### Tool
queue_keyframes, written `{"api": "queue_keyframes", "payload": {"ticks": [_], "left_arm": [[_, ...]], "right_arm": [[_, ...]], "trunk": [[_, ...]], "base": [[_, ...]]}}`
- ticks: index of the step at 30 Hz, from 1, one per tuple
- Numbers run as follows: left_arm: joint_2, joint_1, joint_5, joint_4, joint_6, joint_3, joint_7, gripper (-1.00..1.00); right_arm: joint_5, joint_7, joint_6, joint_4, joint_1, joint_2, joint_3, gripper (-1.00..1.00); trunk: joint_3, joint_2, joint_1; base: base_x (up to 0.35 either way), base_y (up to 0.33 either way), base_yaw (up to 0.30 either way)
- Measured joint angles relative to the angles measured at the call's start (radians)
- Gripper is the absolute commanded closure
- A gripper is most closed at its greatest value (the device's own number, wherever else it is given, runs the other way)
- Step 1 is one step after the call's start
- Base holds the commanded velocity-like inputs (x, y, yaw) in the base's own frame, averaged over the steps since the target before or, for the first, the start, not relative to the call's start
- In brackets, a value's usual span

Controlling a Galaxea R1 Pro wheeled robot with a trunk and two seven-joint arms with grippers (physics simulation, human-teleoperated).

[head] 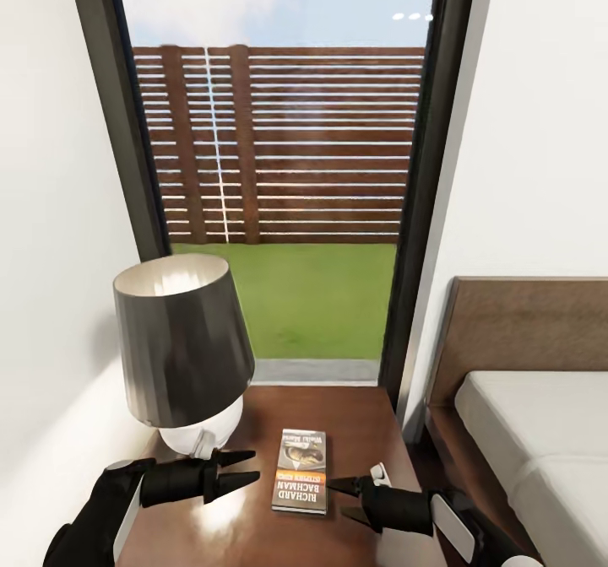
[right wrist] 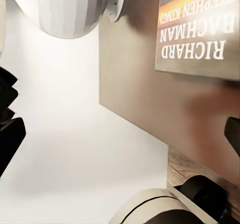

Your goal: In the bedroom, move the book from the bed onto either nightstand, and place the two sandals side by side next to the bed.

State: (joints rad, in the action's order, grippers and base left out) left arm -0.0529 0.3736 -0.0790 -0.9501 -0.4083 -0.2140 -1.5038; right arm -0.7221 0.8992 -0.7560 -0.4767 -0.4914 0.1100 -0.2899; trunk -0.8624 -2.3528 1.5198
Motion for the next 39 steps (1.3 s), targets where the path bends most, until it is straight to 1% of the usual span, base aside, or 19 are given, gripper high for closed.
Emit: {"api": "queue_keyframes", "payload": {"ticks": [22,24,28,30,34,39], "left_arm": [[0.001,0.000,0.000,0.000,0.000,0.002,0.000,-1.00],[0.001,0.000,0.000,0.000,0.000,0.002,0.001,-1.00],[0.001,0.000,-0.001,0.001,0.001,0.002,0.001,-1.00],[0.001,0.000,-0.001,0.001,0.001,0.002,0.001,-1.00],[0.002,0.000,-0.001,0.002,0.001,0.002,0.002,-1.00],[0.002,0.000,-0.002,0.003,0.002,0.002,0.002,-1.00]], "right_arm": [[0.000,-0.001,0.003,-0.001,0.000,-0.001,0.000,-1.00],[0.000,-0.001,0.023,-0.002,0.000,-0.001,-0.001,-1.00],[0.002,0.000,0.116,-0.002,0.000,-0.001,-0.002,-1.00],[0.002,0.001,0.140,-0.003,0.000,-0.001,-0.003,-1.00],[0.003,0.002,0.158,-0.003,0.000,-0.001,-0.003,-1.00],[0.003,0.002,0.164,-0.004,0.000,-0.001,-0.003,-1.00]], "trunk": [[0.069,0.154,-0.084],[0.075,0.168,-0.092],[0.088,0.196,-0.107],[0.094,0.210,-0.115],[0.107,0.238,-0.130],[0.122,0.273,-0.150]], "base": [[0.000,0.000,0.000],[0.000,0.000,0.000],[0.000,0.000,0.000],[0.000,0.000,0.000],[0.000,0.000,0.000],[0.000,0.000,0.000]]}}
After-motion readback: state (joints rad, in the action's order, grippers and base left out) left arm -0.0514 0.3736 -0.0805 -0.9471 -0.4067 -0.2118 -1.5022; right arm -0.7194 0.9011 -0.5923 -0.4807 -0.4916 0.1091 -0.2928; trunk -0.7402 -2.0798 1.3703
